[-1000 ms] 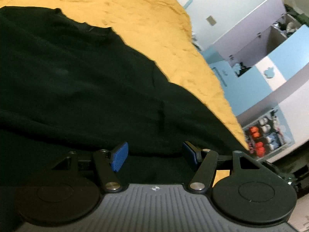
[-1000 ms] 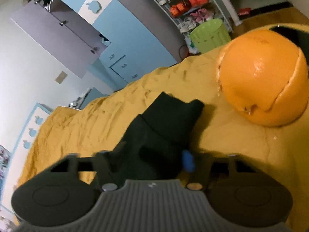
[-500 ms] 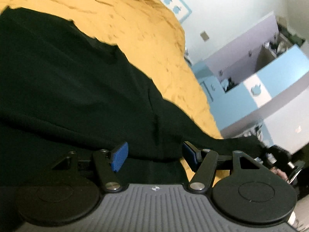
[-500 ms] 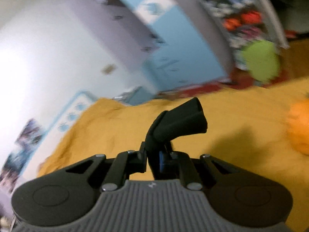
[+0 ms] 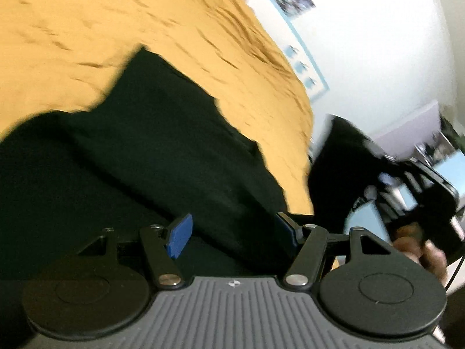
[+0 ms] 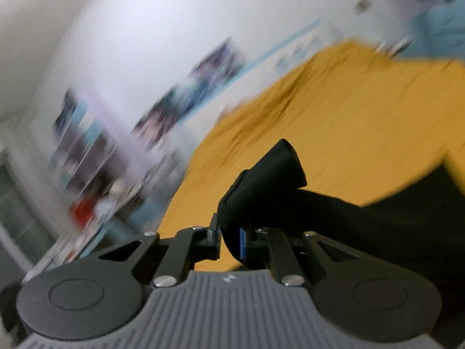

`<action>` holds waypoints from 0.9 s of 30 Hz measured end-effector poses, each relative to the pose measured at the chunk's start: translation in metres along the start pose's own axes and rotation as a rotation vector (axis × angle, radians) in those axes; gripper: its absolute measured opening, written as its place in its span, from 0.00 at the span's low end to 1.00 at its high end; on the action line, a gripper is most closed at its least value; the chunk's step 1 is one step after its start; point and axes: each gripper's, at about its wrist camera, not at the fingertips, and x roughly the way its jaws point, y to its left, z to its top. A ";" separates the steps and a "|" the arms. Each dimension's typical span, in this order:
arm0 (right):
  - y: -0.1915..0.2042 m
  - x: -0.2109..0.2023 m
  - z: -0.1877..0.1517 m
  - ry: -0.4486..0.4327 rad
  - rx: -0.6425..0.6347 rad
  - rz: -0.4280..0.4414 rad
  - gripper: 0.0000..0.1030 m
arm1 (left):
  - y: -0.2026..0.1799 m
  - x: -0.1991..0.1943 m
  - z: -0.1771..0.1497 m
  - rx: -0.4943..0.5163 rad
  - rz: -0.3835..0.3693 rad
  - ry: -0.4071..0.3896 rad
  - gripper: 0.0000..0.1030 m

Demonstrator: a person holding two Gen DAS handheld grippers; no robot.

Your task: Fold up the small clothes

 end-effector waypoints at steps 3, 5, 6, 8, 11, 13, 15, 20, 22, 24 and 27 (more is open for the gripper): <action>0.018 0.057 -0.067 0.152 -0.022 0.063 0.43 | 0.025 -0.014 0.008 -0.030 0.061 -0.045 0.72; 0.029 0.076 -0.101 0.250 -0.065 0.021 0.48 | 0.037 -0.019 0.012 -0.063 0.085 -0.064 0.72; 0.029 0.077 -0.110 0.274 -0.073 0.019 0.48 | 0.042 -0.020 0.014 -0.078 0.088 -0.071 0.72; 0.021 0.061 -0.113 0.272 -0.054 0.073 0.49 | 0.048 -0.020 0.016 -0.090 0.096 -0.081 0.72; -0.004 0.022 -0.099 0.246 -0.002 0.060 0.59 | 0.048 -0.012 0.022 -0.098 0.097 -0.084 0.72; -0.038 -0.013 -0.080 0.199 0.032 0.019 0.59 | 0.048 -0.005 0.022 -0.101 0.076 -0.082 0.72; -0.068 -0.048 -0.066 0.161 0.053 -0.044 0.59 | 0.045 0.004 0.022 -0.090 0.072 -0.075 0.72; -0.136 -0.114 -0.048 0.121 0.118 -0.188 0.63 | 0.034 0.032 0.029 -0.011 0.149 -0.098 0.72; -0.152 -0.128 -0.050 0.119 0.132 -0.211 0.63 | 0.032 0.040 0.035 0.005 0.178 -0.095 0.72; -0.162 -0.131 -0.057 0.124 0.154 -0.218 0.63 | 0.033 0.051 0.041 0.017 0.212 -0.078 0.72; -0.172 -0.129 -0.063 0.133 0.204 -0.204 0.63 | 0.040 0.062 0.045 0.025 0.255 -0.059 0.72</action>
